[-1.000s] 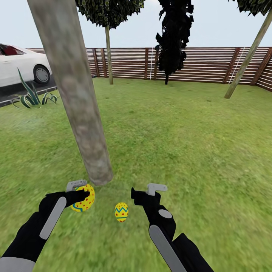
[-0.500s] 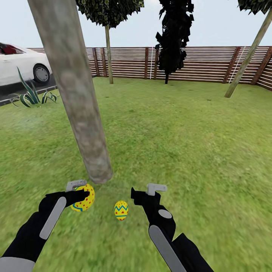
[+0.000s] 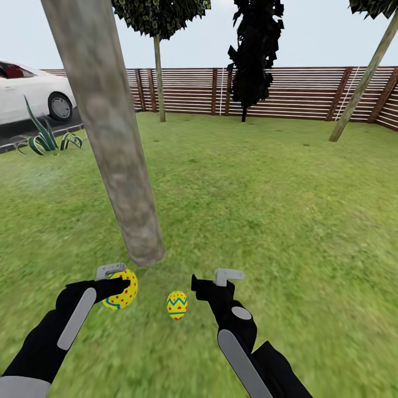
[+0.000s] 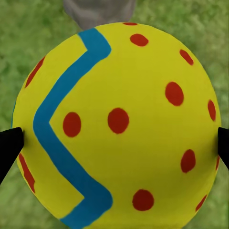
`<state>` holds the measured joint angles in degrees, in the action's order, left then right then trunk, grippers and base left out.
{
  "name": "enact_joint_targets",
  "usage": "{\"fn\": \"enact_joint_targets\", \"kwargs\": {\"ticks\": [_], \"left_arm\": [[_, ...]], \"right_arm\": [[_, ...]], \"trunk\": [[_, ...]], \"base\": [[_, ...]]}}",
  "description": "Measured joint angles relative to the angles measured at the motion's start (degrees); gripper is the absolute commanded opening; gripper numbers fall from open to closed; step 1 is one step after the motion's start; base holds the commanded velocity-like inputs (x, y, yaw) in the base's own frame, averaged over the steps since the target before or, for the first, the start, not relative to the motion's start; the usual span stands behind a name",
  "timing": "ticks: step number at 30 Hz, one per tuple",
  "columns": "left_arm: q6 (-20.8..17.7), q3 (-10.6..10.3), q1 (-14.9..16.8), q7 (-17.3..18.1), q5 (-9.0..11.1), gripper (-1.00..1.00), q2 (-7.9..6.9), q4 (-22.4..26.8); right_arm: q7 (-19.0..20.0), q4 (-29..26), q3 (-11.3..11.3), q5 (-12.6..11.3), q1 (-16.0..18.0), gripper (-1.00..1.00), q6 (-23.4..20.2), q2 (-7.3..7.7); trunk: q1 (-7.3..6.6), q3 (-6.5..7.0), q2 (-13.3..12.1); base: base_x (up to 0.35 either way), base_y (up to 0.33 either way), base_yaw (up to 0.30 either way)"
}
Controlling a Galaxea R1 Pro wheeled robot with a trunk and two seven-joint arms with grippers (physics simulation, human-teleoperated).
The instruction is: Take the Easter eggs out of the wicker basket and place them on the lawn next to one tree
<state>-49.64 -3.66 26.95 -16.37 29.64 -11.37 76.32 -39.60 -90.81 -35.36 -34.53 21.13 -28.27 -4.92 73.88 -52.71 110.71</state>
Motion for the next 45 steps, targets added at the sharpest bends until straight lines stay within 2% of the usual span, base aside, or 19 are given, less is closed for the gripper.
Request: {"fn": "enact_joint_targets", "kwargs": {"ticks": [11,17,34,38,42,45], "left_arm": [[0.9,-0.4,0.0,0.0,0.0,-1.00,-0.01,-0.1],[2.9,-0.5,0.2,0.2,-0.1,-1.00,-0.03,-4.1],[5.2,-0.6,0.2,0.3,-0.1,-1.00,0.00,-6.5],[5.3,-0.6,0.2,0.3,-0.2,-1.00,-0.04,-6.8],[5.3,-0.6,0.2,0.3,-0.2,-1.00,-0.09,-6.9],[5.3,-0.6,0.2,0.3,-0.2,-1.00,-0.14,-6.9]], "right_arm": [[0.0,0.0,0.0,-0.1,0.0,1.00,0.0,0.00],[0.0,0.0,0.0,-0.1,0.0,1.00,0.0,0.00],[0.0,0.0,0.0,-0.2,0.0,1.00,0.0,0.00],[0.0,0.0,-1.2,0.0,0.0,1.00,0.1,0.00],[-0.7,0.0,-1.8,0.4,0.1,1.00,4.1,0.08],[-1.5,-0.1,-1.6,0.6,0.2,1.00,5.3,0.34]], "trunk": [[2.42,-1.97,4.4],[3.74,-3.05,6.8],[7.47,-6.10,13.6],[8.35,-6.82,15.2],[9.23,-7.54,16.8],[9.89,-8.08,18.0]], "base": [[0.000,0.000,0.000],[0.000,0.000,0.000],[0.000,0.000,0.000],[0.000,0.000,0.000],[0.000,0.000,0.000],[0.000,0.000,0.000]]}}
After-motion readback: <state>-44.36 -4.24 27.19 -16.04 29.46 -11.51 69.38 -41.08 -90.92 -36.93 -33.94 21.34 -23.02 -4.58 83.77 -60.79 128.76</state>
